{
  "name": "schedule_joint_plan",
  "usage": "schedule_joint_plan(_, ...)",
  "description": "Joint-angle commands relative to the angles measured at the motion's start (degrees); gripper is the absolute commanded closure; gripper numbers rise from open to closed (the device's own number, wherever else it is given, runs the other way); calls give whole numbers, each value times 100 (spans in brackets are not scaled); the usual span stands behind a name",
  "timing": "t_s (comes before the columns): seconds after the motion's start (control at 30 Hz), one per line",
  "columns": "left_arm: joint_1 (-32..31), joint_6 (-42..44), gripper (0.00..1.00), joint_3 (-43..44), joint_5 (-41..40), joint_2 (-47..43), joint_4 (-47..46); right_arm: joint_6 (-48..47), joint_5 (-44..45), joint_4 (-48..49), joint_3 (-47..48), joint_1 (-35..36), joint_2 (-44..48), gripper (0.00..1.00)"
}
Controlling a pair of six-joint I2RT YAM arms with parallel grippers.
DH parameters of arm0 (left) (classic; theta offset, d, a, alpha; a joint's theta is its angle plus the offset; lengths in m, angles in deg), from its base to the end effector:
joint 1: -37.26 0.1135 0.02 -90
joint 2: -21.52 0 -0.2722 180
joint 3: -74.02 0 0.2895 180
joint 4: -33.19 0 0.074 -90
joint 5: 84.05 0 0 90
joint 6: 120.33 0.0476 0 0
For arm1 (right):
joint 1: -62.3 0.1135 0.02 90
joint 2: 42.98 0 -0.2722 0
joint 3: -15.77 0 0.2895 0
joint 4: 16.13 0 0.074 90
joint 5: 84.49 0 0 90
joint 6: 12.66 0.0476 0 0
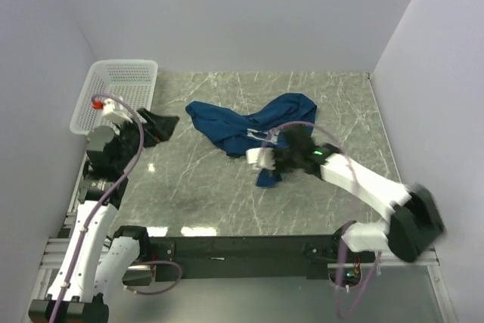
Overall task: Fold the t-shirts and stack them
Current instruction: Flatten the tshirt out
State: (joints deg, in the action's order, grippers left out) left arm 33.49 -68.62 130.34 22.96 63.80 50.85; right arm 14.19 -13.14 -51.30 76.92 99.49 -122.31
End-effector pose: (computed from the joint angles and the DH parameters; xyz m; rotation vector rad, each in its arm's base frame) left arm 0.2174 -0.0283 0.3593 -0.2727 1.6707 -0.7987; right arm 0.2423 0.2030 0.1951 -1.9603 1.4621 0.2091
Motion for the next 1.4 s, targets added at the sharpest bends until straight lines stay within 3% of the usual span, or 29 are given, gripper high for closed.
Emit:
schedule_joint_plan(0.0, 25, -292, 1, -672, 565, -184, 345, 409, -375, -579, -417, -1000, 1856, 100)
schedule_joint_plan(0.13, 8, -1233, 4, -1218, 1250, -98, -77, -403, 35, -1168, -1357, -2853, 3822, 100)
schedule_joint_plan(0.17, -10, -1469, 5, -1289, 1469, 16, -164, -634, 159, -1230, -1890, -3562, 4098, 93)
schedule_joint_plan(0.23, -193, -1621, 7, -1473, 1559, 341, -270, -1047, 632, -1012, -2420, -4305, 4686, 71)
schedule_joint_plan(0.33, -815, -1682, 7, -1535, 1104, 745, -245, -806, 750, -450, -2836, -5483, 4787, 57)
schedule_joint_plan(0.4, -1221, -1752, 7, -1492, 683, 1104, -174, -646, 84, -798, -2468, -6220, 4620, 51)
schedule_joint_plan(0.43, -1623, -1788, 7, -1439, 541, 1246, -122, -602, -206, -991, -2310, -6389, 4445, 36)
schedule_joint_plan(0.47, -1818, -1849, 6, -1387, 409, 1387, -78, -680, -835, -1498, -2056, -6478, 4365, 28)
schedule_joint_plan(0.53, -2301, -1902, 7, -1246, 50, 1798, 2, -873, -1313, -1827, -1896, -6505, 4225, 18)
schedule_joint_plan(0.7, -2944, -2086, 11, -1132, -558, 2433, -305, -2209, -3106, -3708, -1264, -6234, 3847, 13)
schedule_joint_plan(0.8, -3182, -2358, 17, -1018, -813, 3257, -700, -958, -3697, -3149, -1175, -5181, 3600, 16)
schedule_joint_plan(0.83, -3296, -2464, 17, -991, -857, 3425, -814, -83, -3681, -2851, -1218, -4813, 3574, 16)
schedule_joint_plan(0.93, -3507, -2929, 22, -824, -1200, 4074, -1219, 941, -3323, -1795, -1403, -4002, 3713, 16)
schedule_joint_plan(1.0, -3569, -3176, 25, -649, -1393, 4392, -1482, 1173, -3128, -1424, -1447, -3817, 3758, 16)
schedule_joint_plan(1.1, -3622, -3282, 29, -307, -1683, 4902, -1502, 1104, -3135, -1634, -1421, -3798, 3697, 17)
schedule_joint_plan(1.27, -3622, -2871, 58, 501, -2158, 5641, -975, 1218, -3074, -1486, -1482, -3798, 3942, 18)
schedule_joint_plan(1.3, -3613, -2721, 73, 625, -2185, 5799, -869, 1244, -3091, -1451, -1491, -3798, 3986, 18)
schedule_joint_plan(1.37, -3622, -2115, 89, 854, -2281, 5791, -605, 1262, -3100, -1477, -1500, -3798, 4074, 18)
